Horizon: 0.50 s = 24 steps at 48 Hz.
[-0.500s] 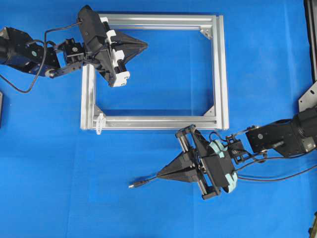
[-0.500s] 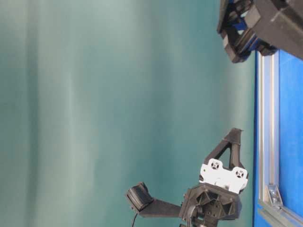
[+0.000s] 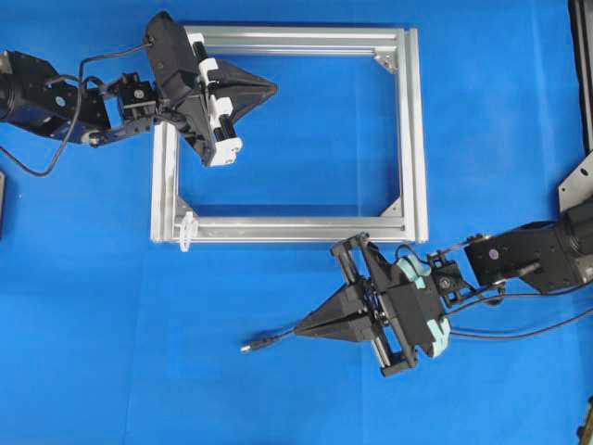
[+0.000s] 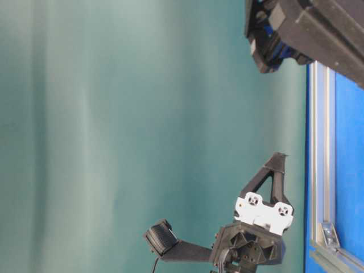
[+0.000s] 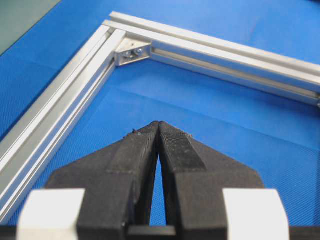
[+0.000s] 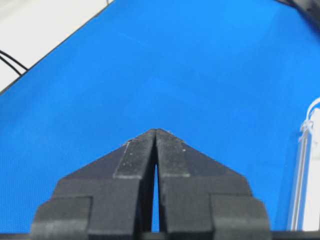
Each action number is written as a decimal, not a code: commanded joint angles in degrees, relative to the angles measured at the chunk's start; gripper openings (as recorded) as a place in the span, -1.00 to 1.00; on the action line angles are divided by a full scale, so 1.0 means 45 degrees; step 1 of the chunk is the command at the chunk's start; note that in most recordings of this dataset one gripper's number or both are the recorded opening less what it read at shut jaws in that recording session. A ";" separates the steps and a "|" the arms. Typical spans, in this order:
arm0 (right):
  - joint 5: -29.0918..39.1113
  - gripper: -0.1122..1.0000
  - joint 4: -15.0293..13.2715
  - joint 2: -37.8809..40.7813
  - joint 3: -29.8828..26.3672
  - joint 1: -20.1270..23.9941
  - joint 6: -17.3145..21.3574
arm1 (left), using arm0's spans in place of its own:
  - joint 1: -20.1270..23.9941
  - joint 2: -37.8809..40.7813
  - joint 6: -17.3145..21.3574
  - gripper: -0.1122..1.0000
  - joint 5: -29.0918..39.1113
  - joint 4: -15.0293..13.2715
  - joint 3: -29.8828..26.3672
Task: Insert the wire through the string loop located on the left side.
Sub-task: 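Open the right gripper and lower it over the black USB cable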
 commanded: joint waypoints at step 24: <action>0.0723 0.81 0.0020 -0.0332 -0.0098 0.0137 0.0820 | 0.0000 -0.0352 -0.0059 -0.80 -0.0059 0.0039 -0.0117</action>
